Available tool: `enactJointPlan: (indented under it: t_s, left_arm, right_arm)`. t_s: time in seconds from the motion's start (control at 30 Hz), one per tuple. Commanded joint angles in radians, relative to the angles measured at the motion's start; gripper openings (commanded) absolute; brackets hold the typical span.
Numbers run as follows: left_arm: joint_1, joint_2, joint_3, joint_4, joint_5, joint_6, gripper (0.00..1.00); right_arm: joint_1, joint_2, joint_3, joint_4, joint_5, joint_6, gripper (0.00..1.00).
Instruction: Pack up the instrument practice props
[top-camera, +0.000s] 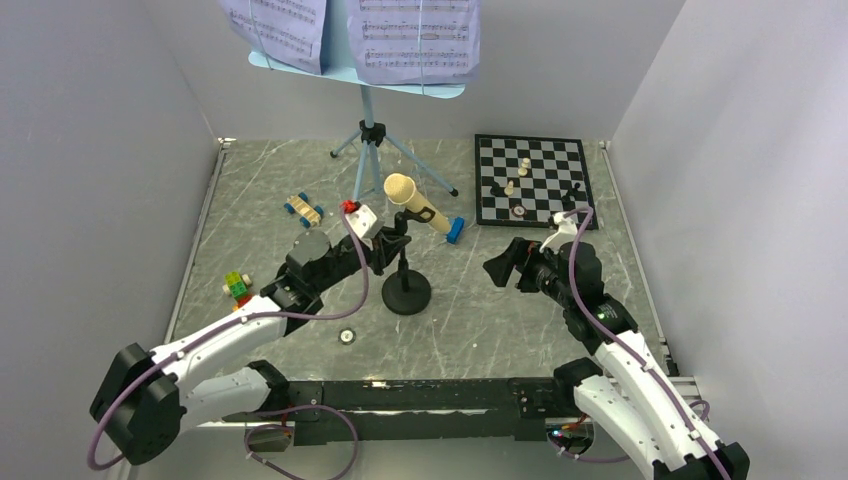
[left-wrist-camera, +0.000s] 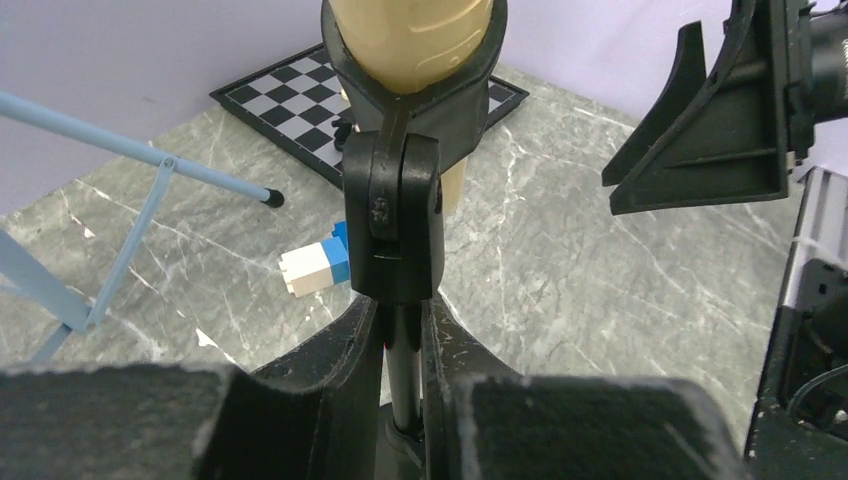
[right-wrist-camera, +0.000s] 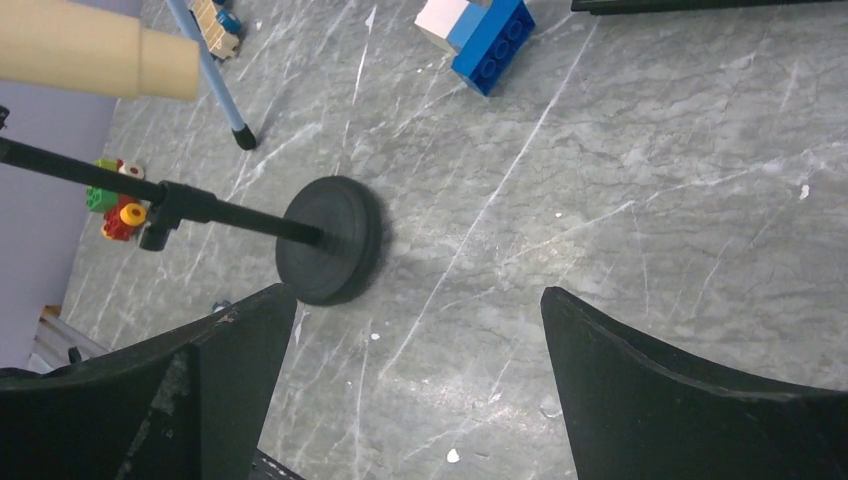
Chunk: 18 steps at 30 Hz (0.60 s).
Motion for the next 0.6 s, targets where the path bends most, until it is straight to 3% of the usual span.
enactJointPlan:
  t_s: [0.0,0.23,0.57]
  left_arm:
    - [-0.002,-0.105,-0.004,0.112,-0.038,-0.099,0.00]
    - [-0.076,-0.177,-0.030,0.058,-0.238,-0.152,0.00]
    - [-0.380,-0.164,-0.003,-0.005,-0.770,-0.074,0.00]
  right_arm:
    - [0.009,-0.011,0.044,0.034,-0.013,-0.015,0.98]
    - [0.010,-0.005,0.043,0.023,0.007,-0.005,0.98]
    - [0.012,-0.006,0.033,0.007,0.041,0.025,0.98]
